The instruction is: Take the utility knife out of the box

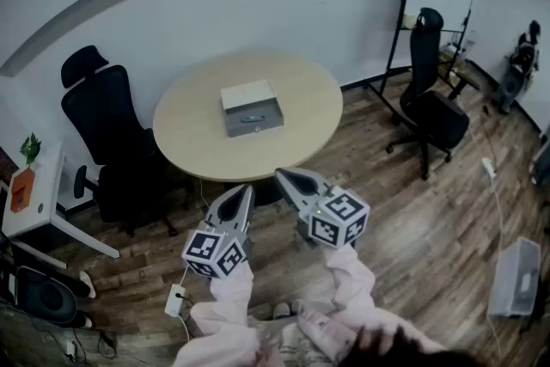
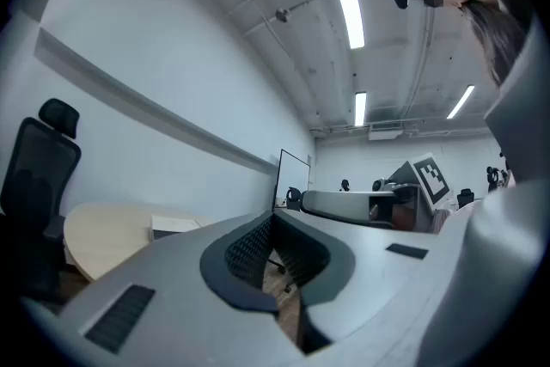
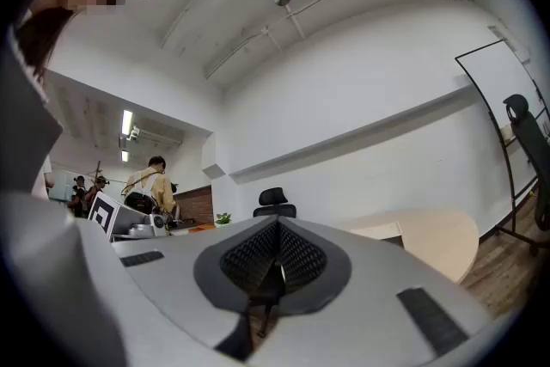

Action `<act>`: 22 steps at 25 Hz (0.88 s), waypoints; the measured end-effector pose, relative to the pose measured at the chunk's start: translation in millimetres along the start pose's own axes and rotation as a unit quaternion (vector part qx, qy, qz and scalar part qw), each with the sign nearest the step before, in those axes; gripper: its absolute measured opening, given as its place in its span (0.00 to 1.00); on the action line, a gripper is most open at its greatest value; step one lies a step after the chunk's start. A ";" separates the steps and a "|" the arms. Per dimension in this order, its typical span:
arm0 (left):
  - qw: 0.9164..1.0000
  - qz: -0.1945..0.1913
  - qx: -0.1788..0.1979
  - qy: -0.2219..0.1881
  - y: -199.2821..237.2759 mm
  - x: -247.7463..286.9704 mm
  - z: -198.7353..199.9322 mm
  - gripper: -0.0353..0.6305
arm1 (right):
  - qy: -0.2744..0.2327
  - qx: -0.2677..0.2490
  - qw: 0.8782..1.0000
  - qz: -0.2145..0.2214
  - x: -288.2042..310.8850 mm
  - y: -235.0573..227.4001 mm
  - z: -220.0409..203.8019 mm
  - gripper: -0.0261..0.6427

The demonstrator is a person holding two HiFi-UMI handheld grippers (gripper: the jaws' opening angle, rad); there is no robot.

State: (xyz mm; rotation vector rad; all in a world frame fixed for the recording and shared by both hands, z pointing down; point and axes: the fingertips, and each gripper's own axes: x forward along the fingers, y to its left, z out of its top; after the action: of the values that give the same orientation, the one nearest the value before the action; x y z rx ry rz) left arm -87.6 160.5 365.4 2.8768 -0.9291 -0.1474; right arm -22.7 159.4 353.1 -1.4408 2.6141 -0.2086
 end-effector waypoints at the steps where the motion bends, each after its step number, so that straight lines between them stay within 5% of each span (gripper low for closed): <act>1: 1.000 -0.001 0.001 0.001 -0.8 -0.3 0.3 0.07 | 0.000 0.001 1.000 0.001 -0.3 1.6 0.4 0.01; 22: 1.000 0.020 -0.012 -0.004 -7.2 16.0 -17.6 0.07 | 0.014 0.004 1.000 0.010 -10.3 -27.3 -8.3 0.02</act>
State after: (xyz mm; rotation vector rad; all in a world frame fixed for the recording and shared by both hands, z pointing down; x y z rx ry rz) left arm -68.2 158.3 380.9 2.8351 -0.9777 -0.1649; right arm 3.6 154.1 367.2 -1.4196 2.6456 -0.2386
